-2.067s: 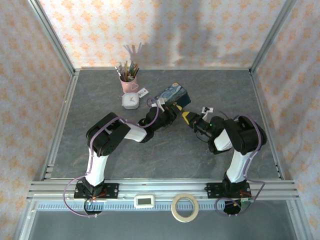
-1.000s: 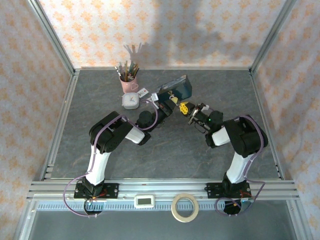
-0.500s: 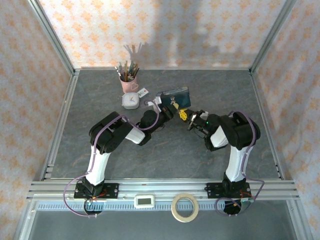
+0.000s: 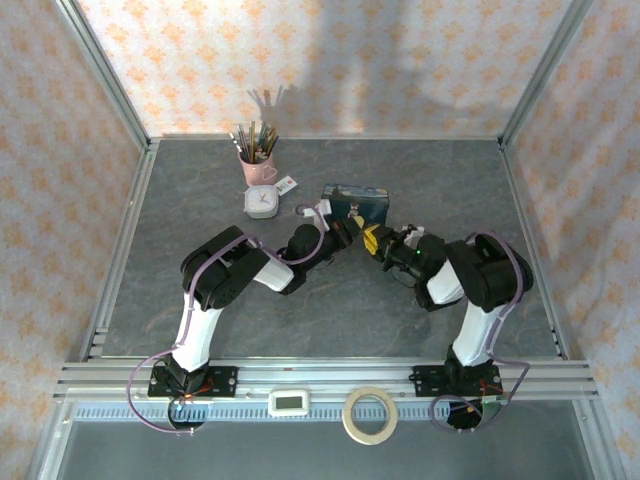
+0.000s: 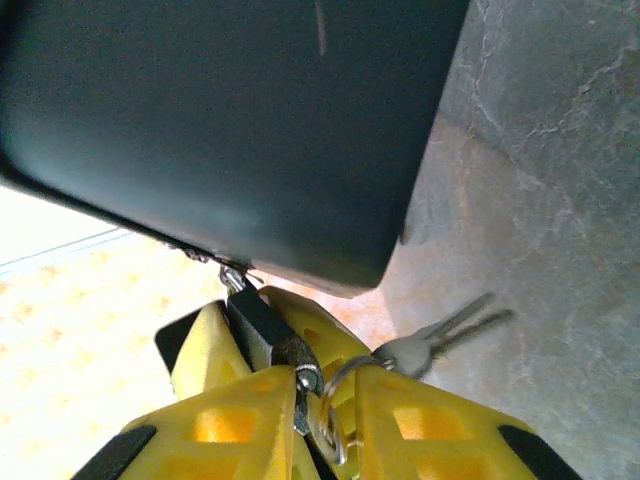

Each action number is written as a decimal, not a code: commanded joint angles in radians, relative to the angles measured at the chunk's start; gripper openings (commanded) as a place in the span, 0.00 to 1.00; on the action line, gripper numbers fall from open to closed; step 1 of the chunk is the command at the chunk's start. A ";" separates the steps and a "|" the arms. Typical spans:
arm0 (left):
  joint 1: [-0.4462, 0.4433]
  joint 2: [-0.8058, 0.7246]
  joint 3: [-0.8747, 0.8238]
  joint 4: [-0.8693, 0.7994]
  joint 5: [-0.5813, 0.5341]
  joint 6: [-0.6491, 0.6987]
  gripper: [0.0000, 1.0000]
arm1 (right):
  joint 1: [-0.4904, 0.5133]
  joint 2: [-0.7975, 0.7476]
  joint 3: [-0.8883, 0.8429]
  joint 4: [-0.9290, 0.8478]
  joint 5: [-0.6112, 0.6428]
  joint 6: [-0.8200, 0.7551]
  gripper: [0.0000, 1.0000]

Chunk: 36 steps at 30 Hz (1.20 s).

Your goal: Unlock the padlock with the key

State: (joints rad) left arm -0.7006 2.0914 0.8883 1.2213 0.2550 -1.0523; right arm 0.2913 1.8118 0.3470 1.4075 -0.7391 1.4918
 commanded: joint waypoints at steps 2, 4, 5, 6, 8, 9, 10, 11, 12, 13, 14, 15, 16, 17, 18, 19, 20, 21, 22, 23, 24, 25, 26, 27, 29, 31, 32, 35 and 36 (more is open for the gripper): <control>-0.009 -0.030 -0.014 0.002 -0.003 0.017 0.00 | 0.009 -0.121 -0.014 -0.247 0.015 -0.229 0.24; -0.011 -0.035 -0.018 -0.026 -0.017 0.024 0.00 | 0.008 -0.186 -0.009 -0.398 0.057 -0.328 0.27; -0.012 -0.037 -0.018 -0.050 -0.029 0.030 0.00 | 0.009 -0.224 0.000 -0.505 0.090 -0.386 0.29; -0.014 -0.039 -0.016 -0.074 -0.038 0.040 0.00 | 0.009 -0.265 0.012 -0.611 0.133 -0.447 0.29; -0.018 -0.039 -0.015 -0.117 -0.055 0.047 0.00 | 0.009 -0.340 0.033 -0.782 0.225 -0.553 0.30; -0.020 -0.038 -0.017 -0.136 -0.062 0.046 0.00 | 0.009 -0.381 0.043 -0.865 0.276 -0.602 0.31; -0.022 -0.037 -0.017 -0.146 -0.067 0.044 0.00 | 0.009 -0.413 0.052 -0.923 0.316 -0.642 0.32; -0.023 -0.036 -0.018 -0.160 -0.072 0.042 0.00 | 0.009 -0.448 0.064 -0.982 0.359 -0.684 0.33; -0.026 -0.037 -0.017 -0.176 -0.077 0.041 0.00 | 0.009 -0.478 0.076 -1.032 0.397 -0.722 0.34; -0.029 -0.037 -0.017 -0.190 -0.081 0.041 0.00 | 0.010 -0.502 0.086 -1.065 0.420 -0.752 0.35; -0.033 -0.037 -0.017 -0.205 -0.086 0.041 0.00 | 0.010 -0.524 0.099 -1.099 0.440 -0.787 0.36; -0.036 -0.038 -0.016 -0.219 -0.090 0.043 0.00 | 0.010 -0.541 0.113 -1.125 0.451 -0.818 0.38; -0.039 -0.040 -0.017 -0.230 -0.093 0.044 0.00 | 0.011 -0.550 0.128 -1.147 0.456 -0.843 0.38; -0.043 -0.040 -0.015 -0.244 -0.097 0.044 0.00 | 0.010 -0.558 0.144 -1.170 0.463 -0.868 0.39; -0.045 -0.039 -0.018 -0.255 -0.100 0.043 0.00 | 0.010 -0.563 0.159 -1.190 0.469 -0.888 0.40; -0.047 -0.037 -0.020 -0.258 -0.101 0.039 0.00 | 0.011 -0.567 0.171 -1.202 0.473 -0.902 0.41; -0.049 -0.036 -0.024 -0.262 -0.102 0.033 0.00 | 0.011 -0.569 0.179 -1.212 0.474 -0.913 0.41; -0.049 -0.032 -0.028 -0.258 -0.102 0.025 0.00 | 0.013 -0.571 0.185 -1.217 0.474 -0.922 0.41; -0.050 -0.031 -0.033 -0.253 -0.099 0.018 0.00 | 0.018 -0.572 0.188 -1.217 0.472 -0.930 0.41; -0.049 -0.031 -0.039 -0.246 -0.100 0.010 0.02 | 0.025 -0.573 0.191 -1.216 0.469 -0.940 0.41; -0.049 -0.033 -0.046 -0.241 -0.100 0.006 0.05 | 0.035 -0.571 0.195 -1.218 0.468 -0.952 0.42; -0.048 -0.038 -0.054 -0.236 -0.101 0.006 0.09 | 0.046 -0.570 0.201 -1.222 0.469 -0.965 0.42; -0.048 -0.046 -0.060 -0.233 -0.102 0.005 0.16 | 0.060 -0.568 0.209 -1.233 0.469 -0.979 0.42; -0.045 -0.055 -0.069 -0.230 -0.099 0.004 0.23 | 0.073 -0.566 0.219 -1.246 0.473 -0.992 0.42; -0.039 -0.082 -0.093 -0.223 -0.097 -0.003 0.37 | 0.106 -0.562 0.242 -1.277 0.498 -1.018 0.43; -0.028 -0.116 -0.127 -0.220 -0.100 -0.009 0.46 | 0.143 -0.557 0.269 -1.313 0.534 -1.041 0.46; -0.020 -0.137 -0.148 -0.218 -0.104 -0.014 0.49 | 0.161 -0.554 0.283 -1.332 0.556 -1.053 0.47; 0.007 -0.214 -0.211 -0.213 -0.109 -0.029 0.53 | 0.221 -0.530 0.330 -1.381 0.603 -1.083 0.51; 0.019 -0.240 -0.237 -0.207 -0.111 -0.035 0.53 | 0.241 -0.515 0.350 -1.398 0.613 -1.095 0.53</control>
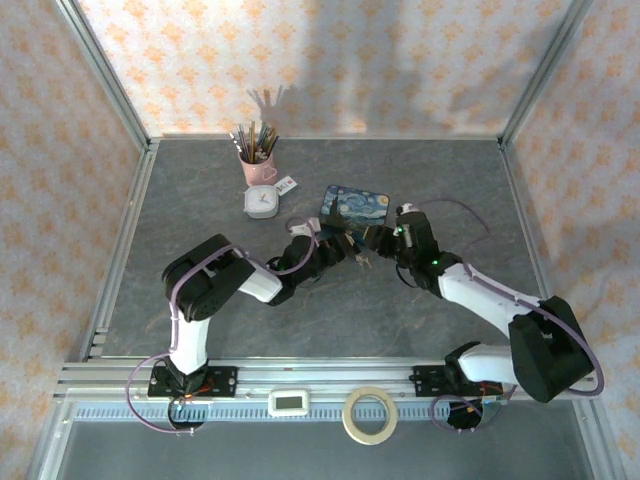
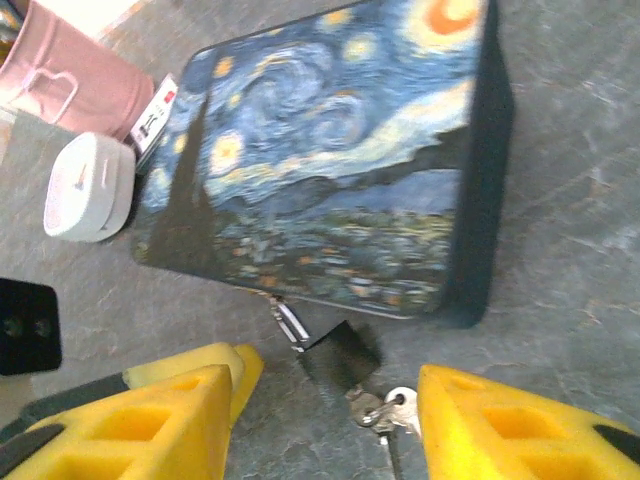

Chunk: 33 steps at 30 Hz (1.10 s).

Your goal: Unlock the padlock with the key

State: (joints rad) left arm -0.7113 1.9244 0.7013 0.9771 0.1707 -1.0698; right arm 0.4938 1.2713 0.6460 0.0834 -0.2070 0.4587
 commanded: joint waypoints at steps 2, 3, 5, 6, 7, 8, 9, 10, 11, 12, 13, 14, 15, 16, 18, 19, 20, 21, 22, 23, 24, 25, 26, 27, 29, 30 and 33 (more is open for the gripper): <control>0.055 -0.118 -0.094 0.044 -0.035 -0.029 0.54 | 0.078 0.061 0.090 -0.111 0.104 -0.081 0.54; 0.071 -0.142 -0.111 0.043 -0.039 -0.033 0.54 | 0.100 0.085 0.114 -0.133 0.118 -0.092 0.55; 0.101 -0.186 -0.147 0.043 -0.049 -0.036 0.54 | 0.141 0.135 0.162 -0.179 0.148 -0.114 0.56; 0.118 -0.208 -0.163 0.042 -0.055 -0.032 0.54 | 0.160 0.166 0.189 -0.206 0.162 -0.125 0.58; 0.132 -0.225 -0.173 0.038 -0.057 -0.030 0.54 | 0.176 0.193 0.213 -0.231 0.171 -0.135 0.59; 0.147 -0.240 -0.183 0.031 -0.060 -0.027 0.54 | 0.193 0.227 0.245 -0.261 0.184 -0.147 0.59; 0.161 -0.253 -0.191 0.025 -0.063 -0.024 0.54 | 0.206 0.262 0.279 -0.296 0.198 -0.163 0.59; 0.172 -0.261 -0.196 0.026 -0.063 -0.025 0.54 | 0.219 0.292 0.312 -0.332 0.212 -0.176 0.58; 0.185 -0.270 -0.202 0.027 -0.063 -0.025 0.54 | 0.235 0.332 0.350 -0.372 0.234 -0.190 0.58; 0.194 -0.275 -0.207 0.029 -0.062 -0.025 0.54 | 0.250 0.369 0.386 -0.414 0.268 -0.200 0.58; 0.202 -0.279 -0.211 0.032 -0.061 -0.024 0.54 | 0.262 0.399 0.416 -0.447 0.301 -0.204 0.57; 0.209 -0.281 -0.215 0.037 -0.059 -0.024 0.54 | 0.274 0.433 0.444 -0.483 0.340 -0.208 0.57; 0.214 -0.284 -0.218 0.043 -0.059 -0.027 0.54 | 0.288 0.464 0.473 -0.511 0.373 -0.212 0.56; 0.217 -0.285 -0.221 0.050 -0.058 -0.028 0.54 | 0.299 0.490 0.495 -0.534 0.408 -0.214 0.55; 0.225 -0.288 -0.228 0.061 -0.058 -0.032 0.54 | 0.323 0.545 0.537 -0.576 0.472 -0.216 0.52; 0.226 -0.289 -0.231 0.064 -0.059 -0.032 0.54 | 0.333 0.571 0.553 -0.593 0.502 -0.217 0.50; 0.229 -0.288 -0.234 0.067 -0.057 -0.034 0.54 | 0.345 0.596 0.571 -0.610 0.538 -0.216 0.48; 0.231 -0.290 -0.236 0.067 -0.056 -0.033 0.54 | 0.355 0.619 0.587 -0.628 0.574 -0.213 0.47; 0.234 -0.289 -0.239 0.067 -0.056 -0.033 0.54 | 0.361 0.636 0.597 -0.639 0.603 -0.212 0.47; 0.236 -0.289 -0.242 0.068 -0.053 -0.035 0.54 | 0.367 0.655 0.610 -0.651 0.630 -0.210 0.46; 0.237 -0.289 -0.246 0.071 -0.051 -0.036 0.54 | 0.371 0.668 0.620 -0.660 0.651 -0.210 0.46; 0.241 -0.289 -0.249 0.074 -0.049 -0.039 0.54 | 0.374 0.682 0.630 -0.669 0.673 -0.211 0.46; 0.243 -0.291 -0.253 0.079 -0.049 -0.041 0.54 | 0.375 0.694 0.639 -0.676 0.692 -0.213 0.46; 0.246 -0.291 -0.256 0.080 -0.048 -0.044 0.54 | 0.379 0.703 0.646 -0.682 0.709 -0.213 0.45; 0.249 -0.292 -0.259 0.086 -0.045 -0.047 0.54 | 0.383 0.721 0.657 -0.697 0.747 -0.215 0.44; 0.251 -0.292 -0.260 0.087 -0.045 -0.047 0.54 | 0.384 0.724 0.659 -0.698 0.759 -0.217 0.44; 0.253 -0.293 -0.255 0.086 -0.043 -0.045 0.54 | 0.385 0.720 0.653 -0.691 0.776 -0.222 0.43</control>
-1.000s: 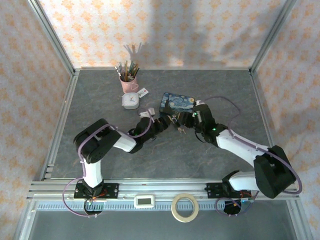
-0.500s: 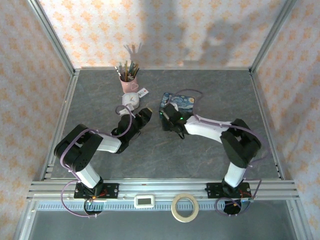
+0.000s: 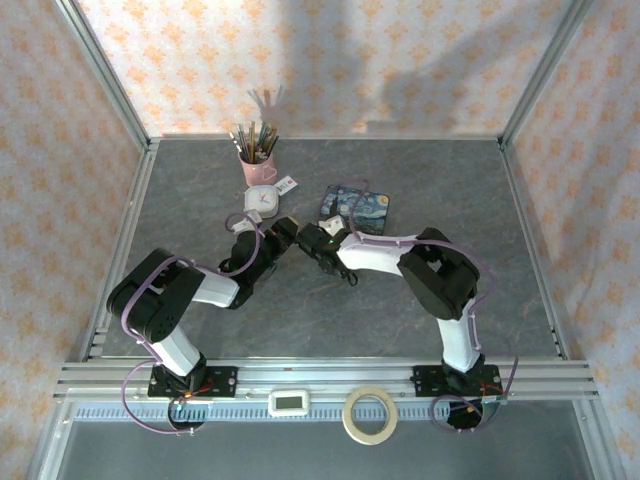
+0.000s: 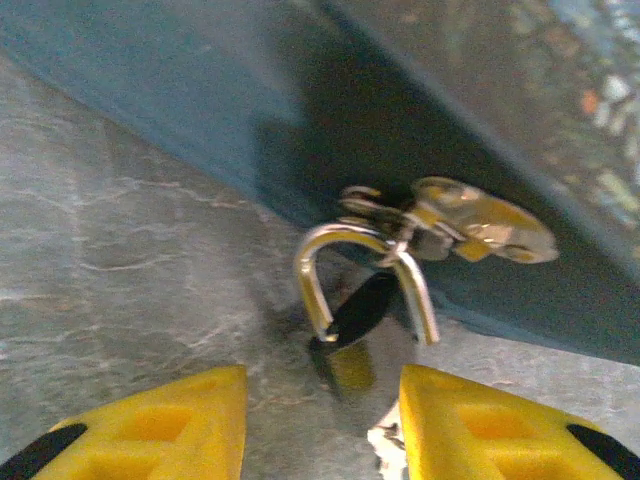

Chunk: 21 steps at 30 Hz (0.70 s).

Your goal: Unlock the padlock with the key

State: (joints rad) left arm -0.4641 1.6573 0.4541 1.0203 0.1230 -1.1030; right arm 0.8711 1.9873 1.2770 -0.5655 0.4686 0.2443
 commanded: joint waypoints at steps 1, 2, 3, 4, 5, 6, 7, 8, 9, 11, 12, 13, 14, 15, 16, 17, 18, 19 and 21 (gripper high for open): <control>0.005 -0.024 -0.006 0.042 0.005 -0.012 0.54 | 0.008 0.000 0.018 -0.033 0.102 -0.014 0.42; 0.007 -0.022 -0.004 0.042 0.007 -0.013 0.54 | 0.007 -0.006 0.015 -0.028 0.105 -0.018 0.42; 0.006 -0.020 -0.002 0.044 0.008 -0.013 0.54 | 0.007 -0.010 0.012 -0.024 0.112 -0.021 0.42; 0.008 -0.017 0.000 0.044 0.010 -0.012 0.54 | 0.008 -0.013 0.007 -0.016 0.115 -0.030 0.42; 0.007 -0.013 0.003 0.043 0.012 -0.014 0.54 | 0.007 -0.015 0.003 -0.002 0.111 -0.046 0.42; 0.007 -0.010 0.004 0.044 0.015 -0.015 0.54 | 0.008 -0.014 -0.004 0.011 0.106 -0.059 0.42; 0.007 -0.007 0.006 0.048 0.018 -0.018 0.54 | 0.008 -0.009 -0.010 0.028 0.097 -0.072 0.42; 0.009 -0.003 0.007 0.050 0.021 -0.020 0.54 | 0.008 -0.001 -0.015 0.041 0.089 -0.082 0.41; 0.009 -0.001 0.008 0.054 0.023 -0.021 0.54 | 0.008 0.007 -0.017 0.047 0.087 -0.083 0.40; 0.011 -0.001 0.006 0.058 0.025 -0.025 0.54 | 0.008 0.028 -0.019 0.059 0.089 -0.089 0.39; 0.010 -0.003 0.006 0.060 0.023 -0.025 0.54 | 0.008 0.037 -0.018 0.060 0.097 -0.089 0.38; 0.012 -0.005 0.005 0.057 0.022 -0.024 0.54 | 0.008 0.047 -0.018 0.061 0.106 -0.089 0.37; 0.010 -0.007 0.003 0.057 0.022 -0.025 0.54 | 0.008 0.052 -0.018 0.065 0.118 -0.091 0.37; 0.010 -0.008 0.002 0.055 0.020 -0.024 0.54 | 0.008 0.057 -0.019 0.068 0.123 -0.092 0.36; 0.012 -0.010 0.001 0.053 0.020 -0.023 0.53 | 0.008 0.059 -0.022 0.071 0.129 -0.094 0.36; 0.012 -0.011 0.001 0.052 0.021 -0.023 0.53 | 0.008 0.062 -0.025 0.074 0.129 -0.096 0.36; 0.012 -0.011 0.001 0.053 0.021 -0.023 0.54 | 0.007 0.064 -0.028 0.077 0.127 -0.096 0.36; 0.013 -0.012 0.000 0.052 0.020 -0.024 0.54 | 0.007 0.066 -0.029 0.078 0.129 -0.095 0.35; 0.013 -0.013 0.000 0.053 0.021 -0.025 0.53 | 0.006 0.065 -0.036 0.085 0.127 -0.094 0.34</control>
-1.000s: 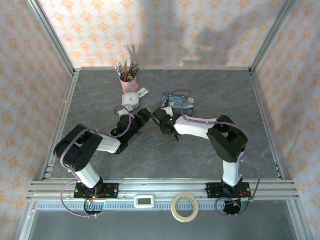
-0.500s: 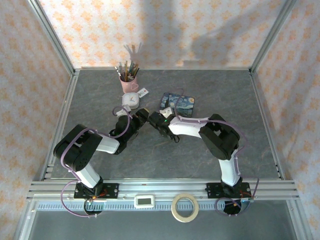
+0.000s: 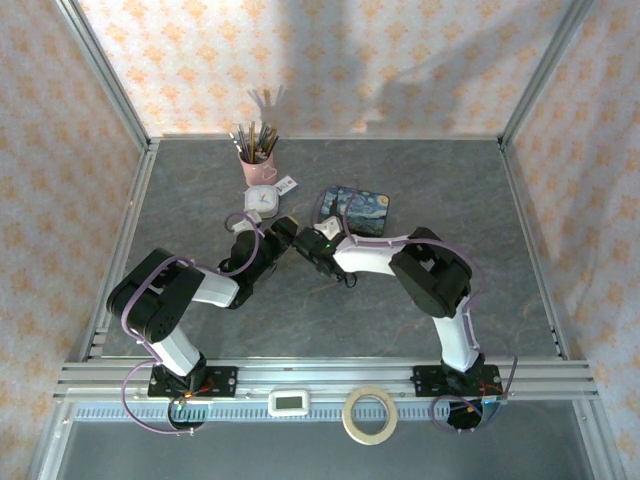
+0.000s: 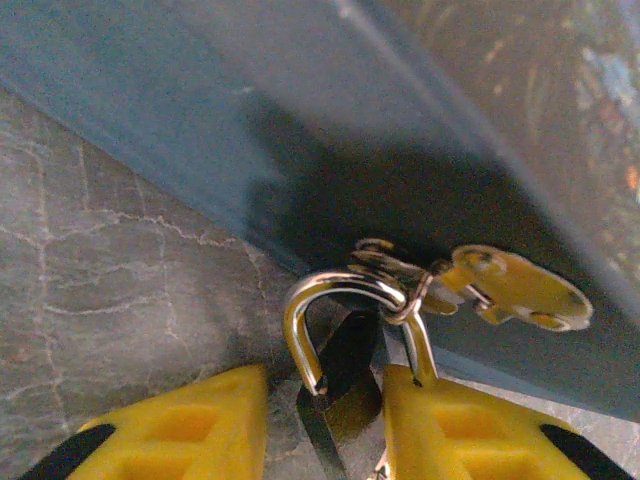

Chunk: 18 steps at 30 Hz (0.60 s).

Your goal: Unlock the padlock with the key

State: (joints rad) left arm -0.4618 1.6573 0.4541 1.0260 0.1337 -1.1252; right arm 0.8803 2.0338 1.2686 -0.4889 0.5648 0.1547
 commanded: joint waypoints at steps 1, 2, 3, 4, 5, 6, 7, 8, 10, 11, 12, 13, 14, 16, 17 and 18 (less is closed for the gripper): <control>0.010 -0.013 0.000 0.048 0.010 -0.002 0.53 | -0.005 0.018 -0.032 0.013 0.031 -0.003 0.32; 0.010 -0.013 -0.002 0.049 0.010 -0.003 0.53 | -0.007 0.015 -0.034 0.016 0.025 -0.003 0.29; 0.010 -0.014 -0.002 0.050 0.011 -0.004 0.53 | -0.012 0.013 -0.038 0.022 0.021 -0.003 0.26; 0.010 -0.013 -0.002 0.051 0.012 -0.006 0.53 | -0.018 0.008 -0.041 0.026 0.012 -0.003 0.24; 0.011 -0.014 -0.002 0.052 0.011 -0.006 0.53 | -0.024 0.002 -0.043 0.029 0.005 -0.007 0.21; 0.010 -0.015 -0.003 0.054 0.012 -0.008 0.53 | -0.031 -0.006 -0.046 0.033 0.000 -0.008 0.17; 0.010 -0.014 -0.003 0.057 0.012 -0.009 0.53 | -0.037 -0.018 -0.046 0.039 -0.005 -0.012 0.14; 0.010 -0.014 -0.005 0.057 0.012 -0.009 0.53 | -0.043 -0.029 -0.048 0.046 -0.016 -0.020 0.12; 0.011 -0.014 -0.006 0.061 0.013 -0.011 0.53 | -0.058 -0.063 -0.053 0.071 -0.077 -0.045 0.07; 0.010 -0.014 -0.006 0.063 0.014 -0.013 0.53 | -0.069 -0.081 -0.058 0.084 -0.116 -0.055 0.06; 0.011 -0.013 -0.007 0.067 0.016 -0.013 0.53 | -0.082 -0.104 -0.064 0.099 -0.173 -0.066 0.05; 0.011 -0.013 -0.008 0.070 0.016 -0.014 0.53 | -0.098 -0.128 -0.068 0.113 -0.235 -0.076 0.04; 0.011 -0.013 -0.009 0.073 0.017 -0.015 0.53 | -0.112 -0.147 -0.073 0.123 -0.278 -0.082 0.03; 0.010 -0.013 -0.014 0.080 0.019 -0.018 0.53 | -0.152 -0.187 -0.084 0.142 -0.404 -0.094 0.01; 0.011 -0.011 -0.015 0.084 0.020 -0.018 0.53 | -0.174 -0.204 -0.088 0.152 -0.472 -0.098 0.01; 0.011 -0.012 -0.017 0.087 0.022 -0.020 0.53 | -0.195 -0.217 -0.092 0.159 -0.534 -0.100 0.00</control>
State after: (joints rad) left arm -0.4618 1.6573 0.4526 1.0653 0.1452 -1.1343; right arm 0.7273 1.8797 1.1938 -0.3866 0.2546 0.0765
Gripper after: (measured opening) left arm 0.532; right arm 0.075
